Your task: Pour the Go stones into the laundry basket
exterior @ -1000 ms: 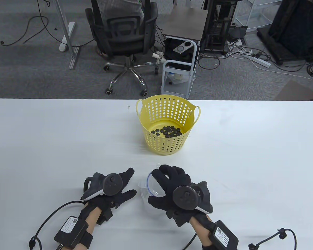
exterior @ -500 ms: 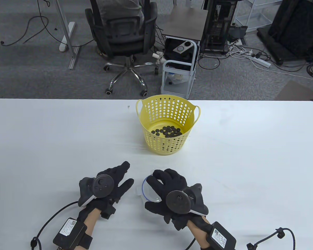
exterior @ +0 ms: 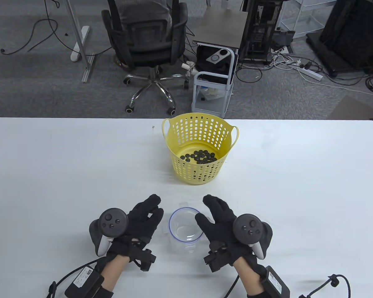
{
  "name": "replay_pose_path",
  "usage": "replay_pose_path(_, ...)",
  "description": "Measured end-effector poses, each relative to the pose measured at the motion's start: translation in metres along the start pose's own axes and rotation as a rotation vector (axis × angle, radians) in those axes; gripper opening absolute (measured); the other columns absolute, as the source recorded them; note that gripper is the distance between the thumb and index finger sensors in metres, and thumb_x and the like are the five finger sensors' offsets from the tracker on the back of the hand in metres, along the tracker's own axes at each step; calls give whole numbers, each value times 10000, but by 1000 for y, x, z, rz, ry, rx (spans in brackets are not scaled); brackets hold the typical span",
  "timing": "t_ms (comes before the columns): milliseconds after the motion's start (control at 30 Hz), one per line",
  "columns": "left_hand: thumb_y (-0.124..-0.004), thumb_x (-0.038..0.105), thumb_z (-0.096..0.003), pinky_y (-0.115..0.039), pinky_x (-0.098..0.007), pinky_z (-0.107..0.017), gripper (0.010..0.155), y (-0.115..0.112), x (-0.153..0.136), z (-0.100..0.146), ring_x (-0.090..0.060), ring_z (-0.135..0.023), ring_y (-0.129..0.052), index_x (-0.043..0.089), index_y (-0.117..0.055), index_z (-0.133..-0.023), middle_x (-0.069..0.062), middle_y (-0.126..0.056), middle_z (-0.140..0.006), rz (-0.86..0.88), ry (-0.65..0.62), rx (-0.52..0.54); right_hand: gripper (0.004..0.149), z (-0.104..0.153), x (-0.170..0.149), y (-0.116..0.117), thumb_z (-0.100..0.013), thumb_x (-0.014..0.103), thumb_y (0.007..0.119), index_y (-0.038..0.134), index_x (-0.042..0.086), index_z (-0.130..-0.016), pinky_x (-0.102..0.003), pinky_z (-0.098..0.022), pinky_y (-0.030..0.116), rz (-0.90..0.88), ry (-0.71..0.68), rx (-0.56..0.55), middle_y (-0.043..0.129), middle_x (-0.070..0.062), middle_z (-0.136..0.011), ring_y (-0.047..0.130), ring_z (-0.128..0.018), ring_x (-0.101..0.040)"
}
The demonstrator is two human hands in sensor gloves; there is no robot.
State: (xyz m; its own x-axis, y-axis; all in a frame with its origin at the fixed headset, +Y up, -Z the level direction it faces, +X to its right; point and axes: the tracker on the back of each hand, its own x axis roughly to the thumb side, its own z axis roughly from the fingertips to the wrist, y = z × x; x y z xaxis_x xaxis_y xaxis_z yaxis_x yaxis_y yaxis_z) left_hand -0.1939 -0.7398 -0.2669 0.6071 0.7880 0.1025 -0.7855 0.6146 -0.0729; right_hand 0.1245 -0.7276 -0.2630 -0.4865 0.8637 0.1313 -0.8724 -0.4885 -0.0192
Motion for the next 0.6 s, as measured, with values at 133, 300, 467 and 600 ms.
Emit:
replay_pose_path(133,-703,785,-431,-882,-284,-364,773,-12,2,4,-9,-396,-1039,339,-621,-1056,28,-799,-1002,11,44,-103,712,-4,-16,3,-474,595,777,698,103,-981,-589,-460,782,-82,82,62,762,-244,-957,937,-632,-476)
replay_pose_path(300,-702,772,-444,-892,-267,-361,763,-19,4,6,12,-390,-1042,334,-605,-1061,46,-803,-974,29,52,-162,687,-2,-17,13,-478,590,772,723,110,-967,-552,-421,809,-41,77,107,807,-227,-922,973,-559,-415)
replay_pose_path(467,-717,669,-486,-897,-262,-413,678,-26,5,7,8,-469,-1051,332,-594,-1061,40,-765,-989,61,42,-195,607,1,-13,22,-496,534,756,760,123,-941,-551,-406,815,7,34,135,859,-200,-882,979,-535,-412)
replay_pose_path(600,-702,633,-497,-895,-273,-454,649,-27,5,7,-3,-480,-1043,318,-607,-1057,27,-758,-995,79,26,-192,616,3,-11,24,-498,533,743,745,114,-950,-556,-411,807,24,27,141,842,-209,-894,971,-539,-418)
